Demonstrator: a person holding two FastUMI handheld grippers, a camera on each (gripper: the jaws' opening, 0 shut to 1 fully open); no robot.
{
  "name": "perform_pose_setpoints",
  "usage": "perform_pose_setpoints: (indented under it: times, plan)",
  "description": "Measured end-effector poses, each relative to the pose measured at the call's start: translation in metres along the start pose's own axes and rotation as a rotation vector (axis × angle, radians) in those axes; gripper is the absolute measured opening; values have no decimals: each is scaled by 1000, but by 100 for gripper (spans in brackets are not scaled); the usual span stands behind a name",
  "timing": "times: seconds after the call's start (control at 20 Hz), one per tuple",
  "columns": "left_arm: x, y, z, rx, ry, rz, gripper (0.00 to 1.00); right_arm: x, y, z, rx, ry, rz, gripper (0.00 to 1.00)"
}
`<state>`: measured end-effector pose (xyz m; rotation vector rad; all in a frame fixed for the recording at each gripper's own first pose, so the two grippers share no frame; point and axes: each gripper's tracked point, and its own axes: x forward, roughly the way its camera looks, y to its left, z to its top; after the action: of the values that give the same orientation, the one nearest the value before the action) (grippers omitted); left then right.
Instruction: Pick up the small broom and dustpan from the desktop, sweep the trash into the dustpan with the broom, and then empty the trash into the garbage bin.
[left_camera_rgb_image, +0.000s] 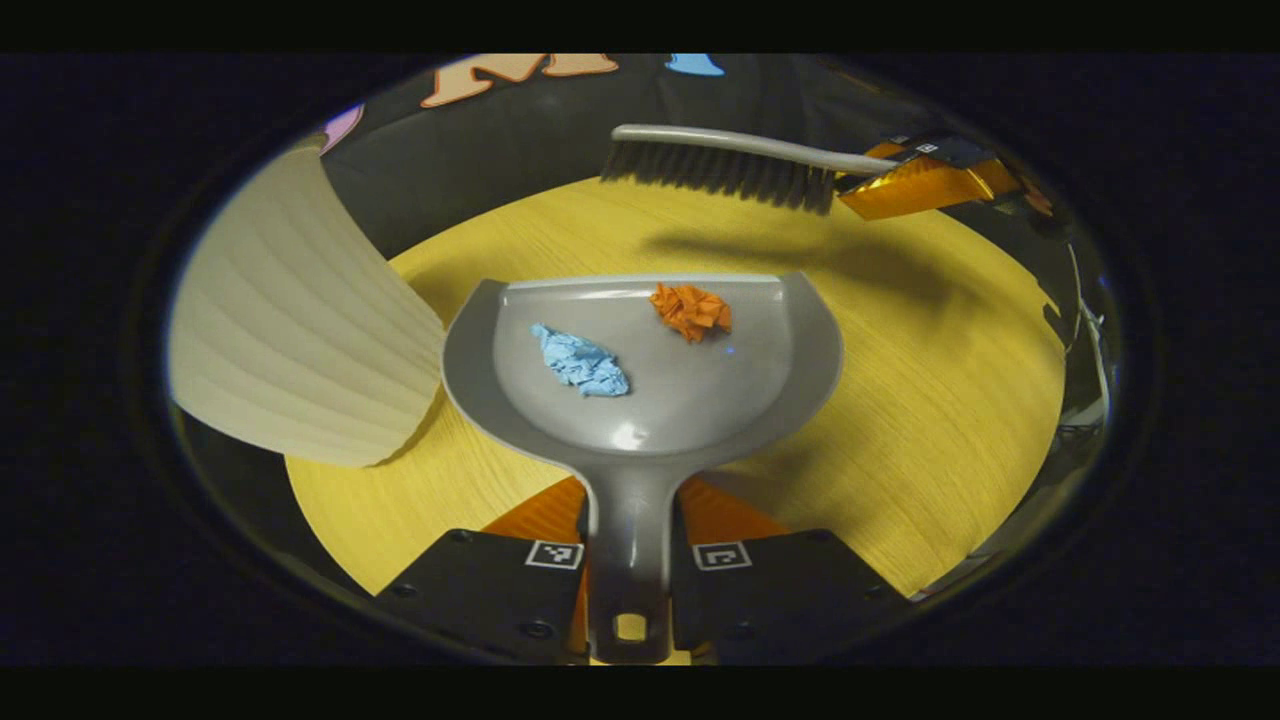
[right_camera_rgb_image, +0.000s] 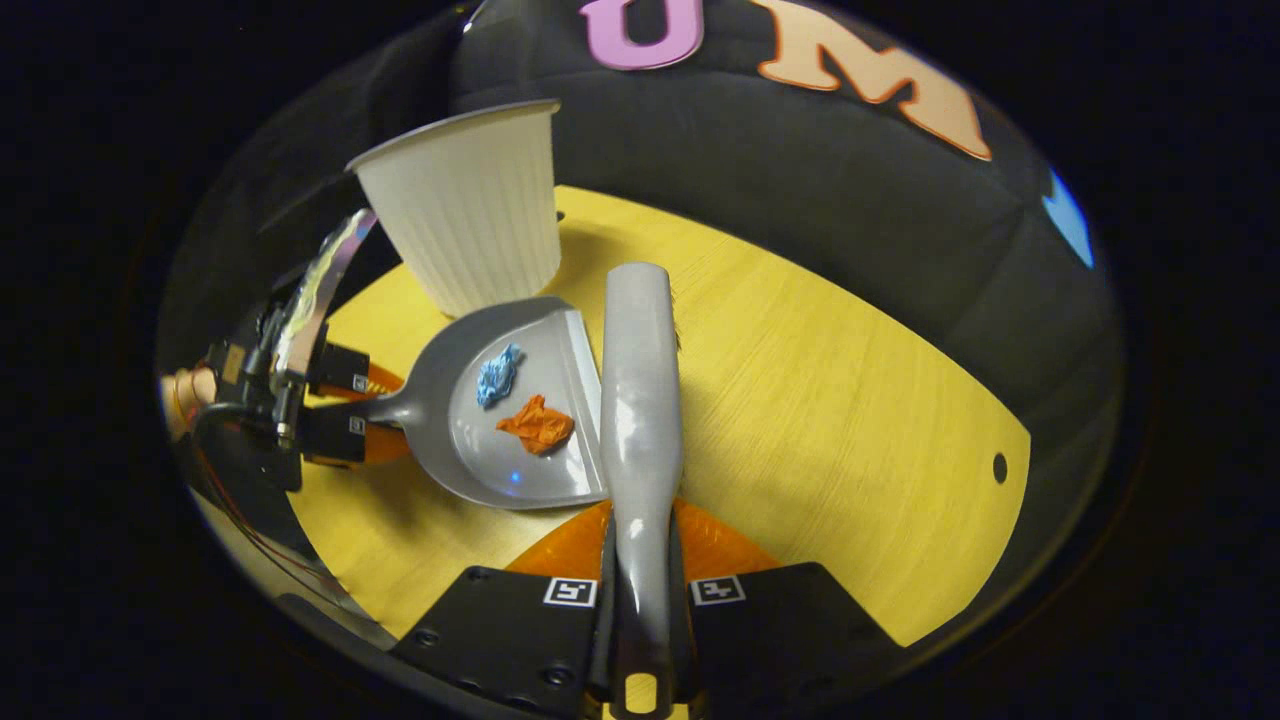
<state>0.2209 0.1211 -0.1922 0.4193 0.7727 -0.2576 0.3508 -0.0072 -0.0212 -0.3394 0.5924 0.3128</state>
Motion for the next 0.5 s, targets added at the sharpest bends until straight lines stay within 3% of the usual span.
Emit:
perform_pose_setpoints:
  times: [0.2,0.3,0.5]
  plan:
    - [-17,-6,17,-37,-112,-2,27,-52,-15,0,189,-138,-53,19]
    - [-21,-6,23,-30,-169,-16,27,-85,-22,-22,270,-188,-89,19]
    - [-37,-8,36,-25,-269,-100,26,-94,-4,-88,473,-296,-83,18]
